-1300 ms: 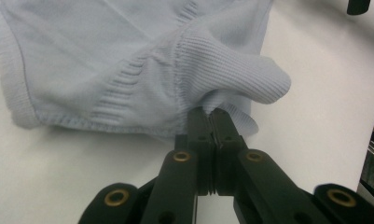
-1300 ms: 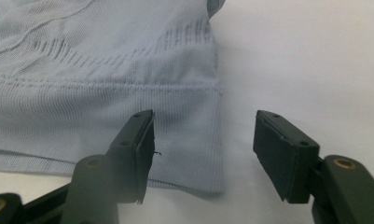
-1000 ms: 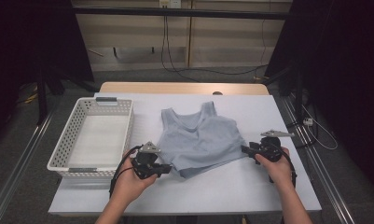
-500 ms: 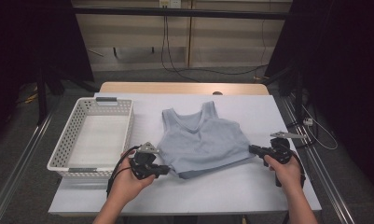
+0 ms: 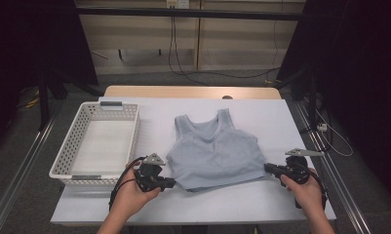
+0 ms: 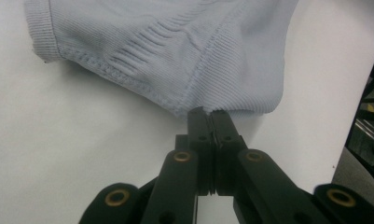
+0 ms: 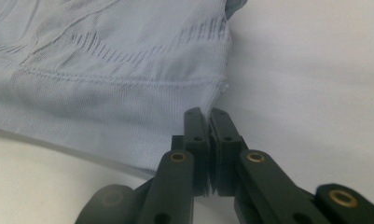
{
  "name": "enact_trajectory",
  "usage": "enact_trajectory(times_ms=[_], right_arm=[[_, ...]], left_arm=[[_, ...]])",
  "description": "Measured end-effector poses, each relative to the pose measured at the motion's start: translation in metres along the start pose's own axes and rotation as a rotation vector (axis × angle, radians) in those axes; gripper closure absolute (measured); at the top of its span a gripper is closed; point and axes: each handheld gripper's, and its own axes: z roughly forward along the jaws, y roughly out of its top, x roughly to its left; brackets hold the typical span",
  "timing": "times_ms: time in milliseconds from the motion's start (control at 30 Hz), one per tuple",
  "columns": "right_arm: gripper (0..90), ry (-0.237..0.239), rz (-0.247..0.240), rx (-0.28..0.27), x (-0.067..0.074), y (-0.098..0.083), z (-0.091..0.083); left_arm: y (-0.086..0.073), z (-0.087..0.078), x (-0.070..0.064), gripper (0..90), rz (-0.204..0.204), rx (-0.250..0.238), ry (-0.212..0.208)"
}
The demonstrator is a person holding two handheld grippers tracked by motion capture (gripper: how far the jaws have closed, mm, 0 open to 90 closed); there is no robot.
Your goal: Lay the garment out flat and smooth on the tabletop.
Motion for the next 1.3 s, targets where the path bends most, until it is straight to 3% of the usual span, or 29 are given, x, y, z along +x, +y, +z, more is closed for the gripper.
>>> enact_trajectory(times_ms=[67, 133, 400, 500, 567, 700, 1067, 1300], right_arm=[[87.8, 0.008, -0.005, -0.006, 0.0, 0.0, -0.001], [87.8, 0.016, -0.006, -0.01, -0.001, 0.001, -0.001], [87.8, 0.026, 0.008, -0.008, -0.003, 0.001, 0.0], [87.8, 0.023, 0.001, -0.008, -0.002, 0.001, -0.001], [87.8, 0.023, 0.002, -0.009, -0.001, 0.001, -0.001], [87.8, 0.032, 0.009, -0.013, -0.003, 0.0, -0.002], [87.8, 0.034, 0.014, -0.015, -0.002, -0.003, -0.009], [87.8, 0.036, 0.013, -0.017, -0.001, -0.005, -0.013]], left_arm=[[0.001, -0.003, 0.0, 86.0, -0.033, -0.025, -0.011], [0.003, -0.006, -0.001, 76.9, -0.053, -0.053, -0.015], [0.011, -0.019, -0.005, 54.3, -0.078, -0.133, -0.011], [0.011, -0.013, -0.004, 44.5, -0.076, -0.13, 0.027], [0.01, -0.006, -0.001, 43.8, -0.085, -0.131, 0.032], [0.007, 0.006, 0.004, 38.5, -0.104, -0.115, 0.087], [-0.001, 0.023, 0.009, 32.7, -0.07, -0.041, 0.156], [-0.003, 0.026, 0.009, 33.5, -0.077, -0.045, 0.158]])
